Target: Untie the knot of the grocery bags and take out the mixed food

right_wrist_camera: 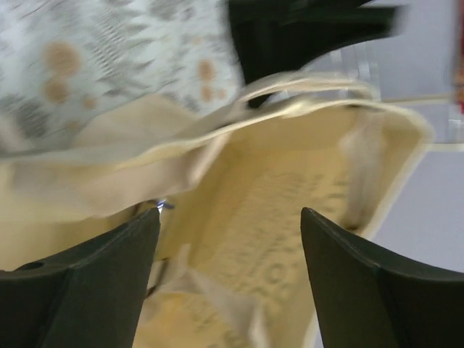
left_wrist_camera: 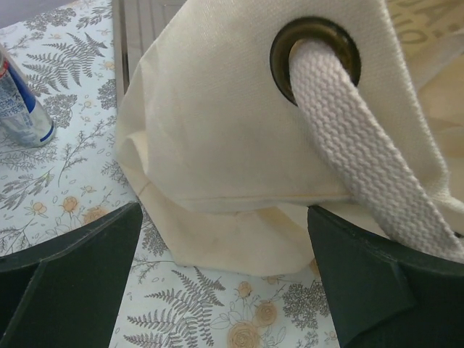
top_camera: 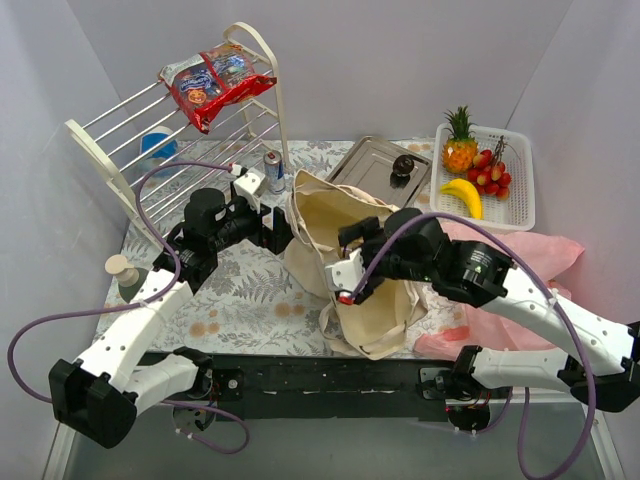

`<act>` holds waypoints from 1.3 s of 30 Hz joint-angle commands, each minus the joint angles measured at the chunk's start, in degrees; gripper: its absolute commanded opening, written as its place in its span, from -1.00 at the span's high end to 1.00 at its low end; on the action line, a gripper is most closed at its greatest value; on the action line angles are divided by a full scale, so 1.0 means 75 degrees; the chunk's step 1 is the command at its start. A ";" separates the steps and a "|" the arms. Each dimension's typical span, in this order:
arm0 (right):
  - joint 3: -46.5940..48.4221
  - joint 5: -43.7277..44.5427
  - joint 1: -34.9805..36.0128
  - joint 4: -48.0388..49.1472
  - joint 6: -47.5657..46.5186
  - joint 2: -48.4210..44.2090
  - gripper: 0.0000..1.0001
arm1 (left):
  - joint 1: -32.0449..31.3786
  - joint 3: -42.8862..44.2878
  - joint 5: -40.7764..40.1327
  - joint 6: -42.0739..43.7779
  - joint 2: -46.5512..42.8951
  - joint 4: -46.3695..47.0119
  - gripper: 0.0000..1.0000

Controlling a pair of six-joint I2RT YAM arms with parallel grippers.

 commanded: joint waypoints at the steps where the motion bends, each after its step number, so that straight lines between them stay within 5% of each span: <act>1: -0.0916 -0.0412 0.0054 -0.0902 0.0052 -0.0541 -0.58 | 0.0008 0.0287 0.0327 0.0301 -0.0045 -0.0028 -0.96; 9: -0.1619 -0.0086 0.0054 -0.0845 -0.0322 -0.0251 -0.12 | 0.0008 0.0264 0.0339 0.0313 -0.0010 -0.0145 -0.96; 13: -0.2556 -0.0212 -0.0741 0.0034 -0.0076 0.0032 -0.16 | 0.0008 0.0451 0.0338 0.0325 0.0130 -0.0168 -0.96; 20: -0.2324 -0.0799 -0.2230 0.0234 -0.0322 0.1213 -0.11 | 0.0008 0.0897 0.0502 0.0419 0.0623 -0.0262 -0.96; 39: -0.0941 -0.0400 -0.3403 0.1676 0.0439 0.5188 -0.40 | 0.0008 0.1541 0.0350 0.0864 0.1197 -0.0824 -0.96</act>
